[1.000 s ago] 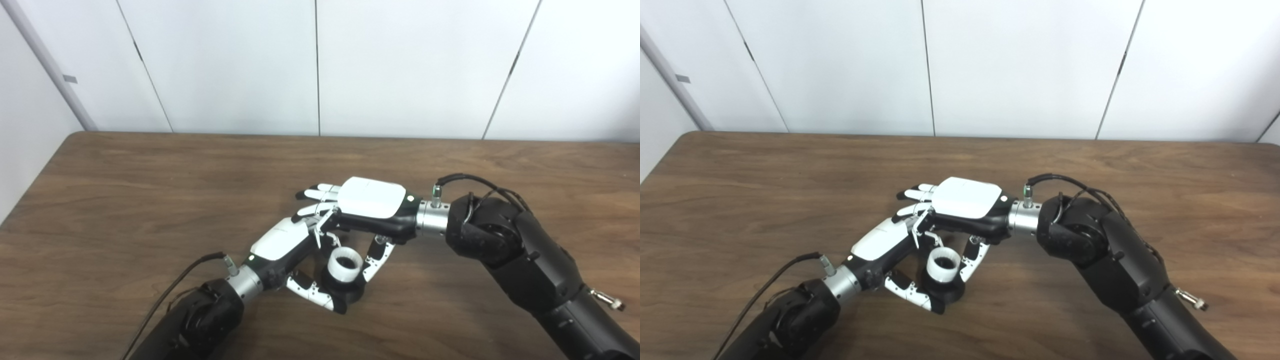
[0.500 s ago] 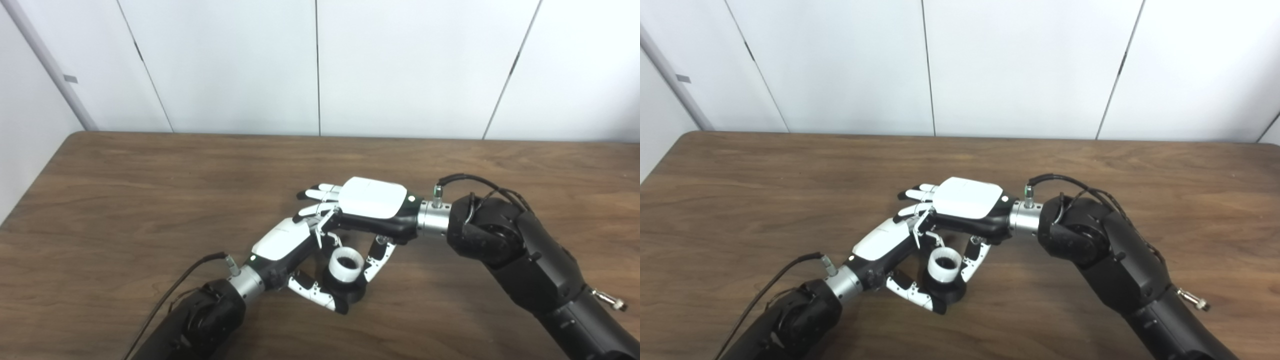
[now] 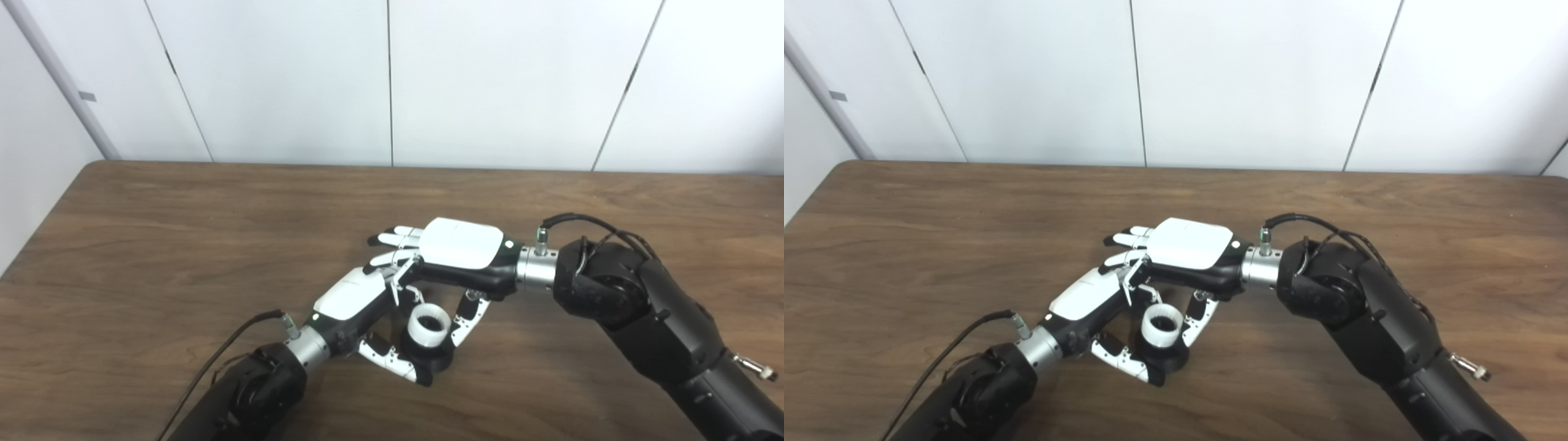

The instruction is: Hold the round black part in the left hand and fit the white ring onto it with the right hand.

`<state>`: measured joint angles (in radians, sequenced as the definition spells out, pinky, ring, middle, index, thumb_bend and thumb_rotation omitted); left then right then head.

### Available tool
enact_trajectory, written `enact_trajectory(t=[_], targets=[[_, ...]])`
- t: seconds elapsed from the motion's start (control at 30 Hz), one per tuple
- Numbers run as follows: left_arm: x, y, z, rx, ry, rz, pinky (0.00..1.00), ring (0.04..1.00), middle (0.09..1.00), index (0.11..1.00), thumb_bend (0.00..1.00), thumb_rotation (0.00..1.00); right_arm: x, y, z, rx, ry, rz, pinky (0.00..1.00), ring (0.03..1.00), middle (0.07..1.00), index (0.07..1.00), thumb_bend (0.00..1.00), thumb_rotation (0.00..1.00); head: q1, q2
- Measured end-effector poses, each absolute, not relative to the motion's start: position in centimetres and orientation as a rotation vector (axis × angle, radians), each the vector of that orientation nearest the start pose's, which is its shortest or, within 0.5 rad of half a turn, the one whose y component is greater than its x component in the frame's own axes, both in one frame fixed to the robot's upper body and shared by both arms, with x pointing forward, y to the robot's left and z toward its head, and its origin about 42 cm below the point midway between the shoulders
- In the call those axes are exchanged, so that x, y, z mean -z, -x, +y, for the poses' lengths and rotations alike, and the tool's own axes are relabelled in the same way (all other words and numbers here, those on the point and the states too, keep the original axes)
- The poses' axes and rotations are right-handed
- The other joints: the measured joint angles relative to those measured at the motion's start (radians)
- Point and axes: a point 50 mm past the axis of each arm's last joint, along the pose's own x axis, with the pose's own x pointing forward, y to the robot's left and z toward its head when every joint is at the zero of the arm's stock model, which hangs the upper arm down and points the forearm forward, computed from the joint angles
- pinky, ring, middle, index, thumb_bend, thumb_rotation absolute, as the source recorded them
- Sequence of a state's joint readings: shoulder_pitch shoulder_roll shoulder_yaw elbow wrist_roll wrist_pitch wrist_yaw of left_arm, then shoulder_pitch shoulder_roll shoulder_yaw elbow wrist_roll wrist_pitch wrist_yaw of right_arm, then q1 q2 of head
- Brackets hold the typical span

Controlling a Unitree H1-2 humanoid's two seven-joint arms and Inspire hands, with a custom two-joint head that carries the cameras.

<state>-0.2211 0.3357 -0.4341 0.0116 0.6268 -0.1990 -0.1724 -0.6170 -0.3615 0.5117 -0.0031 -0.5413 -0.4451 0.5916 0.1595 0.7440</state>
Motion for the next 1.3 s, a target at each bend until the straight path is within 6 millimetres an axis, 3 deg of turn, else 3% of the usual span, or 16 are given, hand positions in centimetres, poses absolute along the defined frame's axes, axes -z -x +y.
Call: enact_trajectory(t=[1.3], targets=[[-13.2,-32.0,18.2,0.644,-1.071,-0.461,1.0,1.0,0.892,0.481,0.52,0.05,-24.2,-36.7,-12.7,-1.126,1.221,-0.761,1.0,1.0,0.881,0.482,0.53,0.14,-0.015,0.021]])
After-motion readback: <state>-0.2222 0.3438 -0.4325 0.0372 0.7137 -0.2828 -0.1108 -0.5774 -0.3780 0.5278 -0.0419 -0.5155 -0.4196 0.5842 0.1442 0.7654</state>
